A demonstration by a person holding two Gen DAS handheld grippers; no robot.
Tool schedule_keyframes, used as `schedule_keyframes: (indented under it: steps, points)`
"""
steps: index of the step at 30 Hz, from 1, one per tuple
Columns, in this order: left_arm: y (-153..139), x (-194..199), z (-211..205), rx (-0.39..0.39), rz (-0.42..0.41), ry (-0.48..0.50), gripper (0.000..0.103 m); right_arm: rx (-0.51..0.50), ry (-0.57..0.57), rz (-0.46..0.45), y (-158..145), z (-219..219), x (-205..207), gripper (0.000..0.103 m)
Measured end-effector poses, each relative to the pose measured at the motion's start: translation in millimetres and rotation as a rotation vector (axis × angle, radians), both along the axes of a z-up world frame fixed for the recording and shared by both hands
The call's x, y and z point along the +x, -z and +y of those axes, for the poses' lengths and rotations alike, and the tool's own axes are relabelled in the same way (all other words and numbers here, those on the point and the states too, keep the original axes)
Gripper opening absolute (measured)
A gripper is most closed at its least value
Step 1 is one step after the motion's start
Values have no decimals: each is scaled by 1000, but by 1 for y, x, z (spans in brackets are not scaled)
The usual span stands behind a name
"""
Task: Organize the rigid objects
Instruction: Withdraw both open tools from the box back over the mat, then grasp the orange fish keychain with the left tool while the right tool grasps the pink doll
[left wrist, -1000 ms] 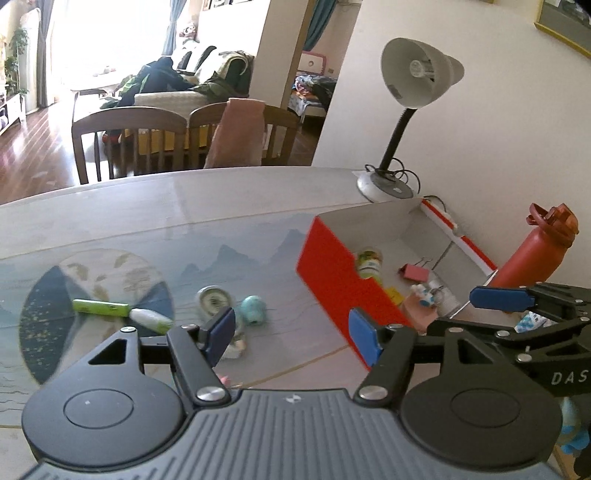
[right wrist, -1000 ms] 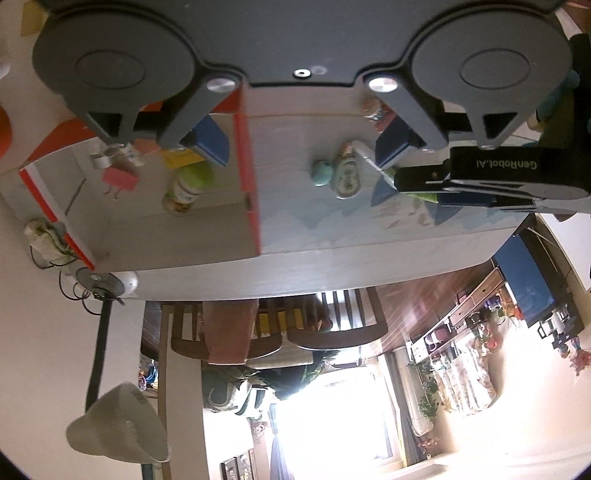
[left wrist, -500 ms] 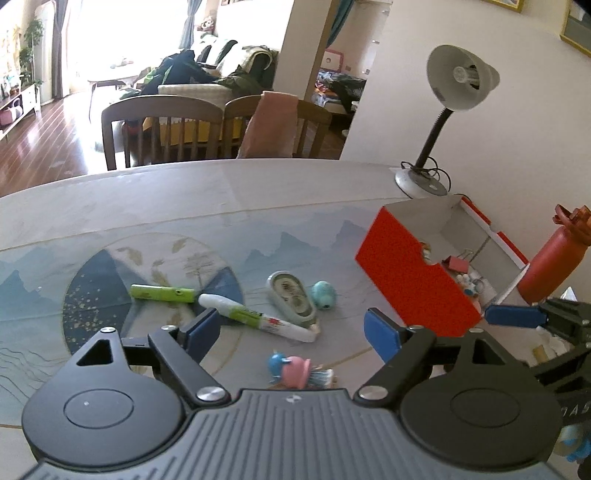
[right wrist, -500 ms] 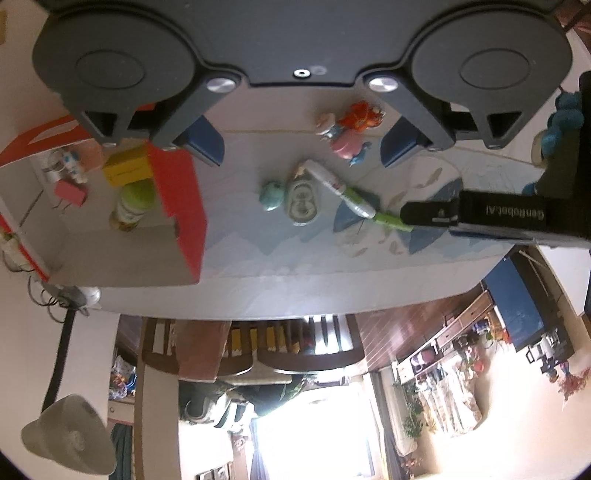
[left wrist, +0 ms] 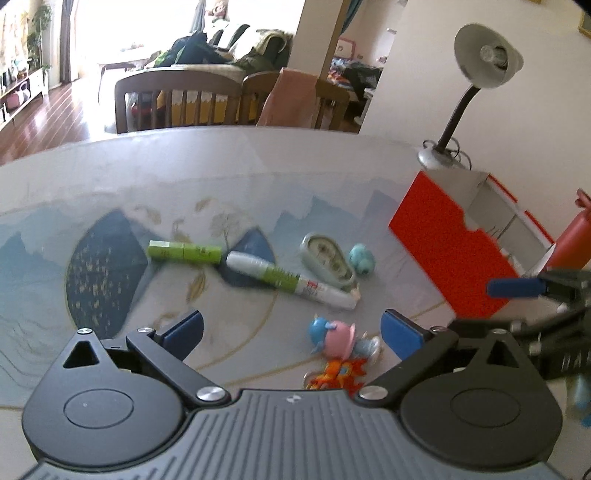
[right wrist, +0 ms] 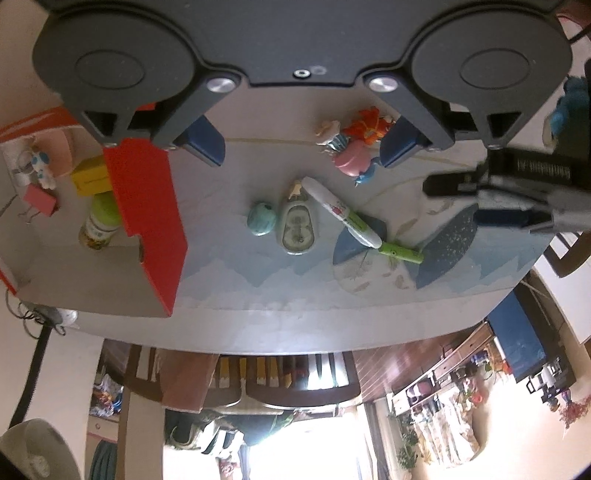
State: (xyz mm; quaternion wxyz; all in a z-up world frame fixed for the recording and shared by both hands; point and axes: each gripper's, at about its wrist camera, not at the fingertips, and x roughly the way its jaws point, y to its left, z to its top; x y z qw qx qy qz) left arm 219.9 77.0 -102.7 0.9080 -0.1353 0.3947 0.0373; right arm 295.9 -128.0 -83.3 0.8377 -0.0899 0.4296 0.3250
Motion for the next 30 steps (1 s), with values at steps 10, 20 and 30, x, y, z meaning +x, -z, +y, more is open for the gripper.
schedule_keyframes:
  steps: [10, 20, 30]
  points:
    - [45, -9, -20, 1, 36, 4, 103, -40, -70, 76, 26, 23, 21, 90]
    - [73, 4, -42, -16, 77, -7, 103, -74, -143, 130, 50, 48, 32, 86]
    - [79, 5, -65, 76, 40, -34, 102, -95, -200, 184, 67, 64, 37, 76]
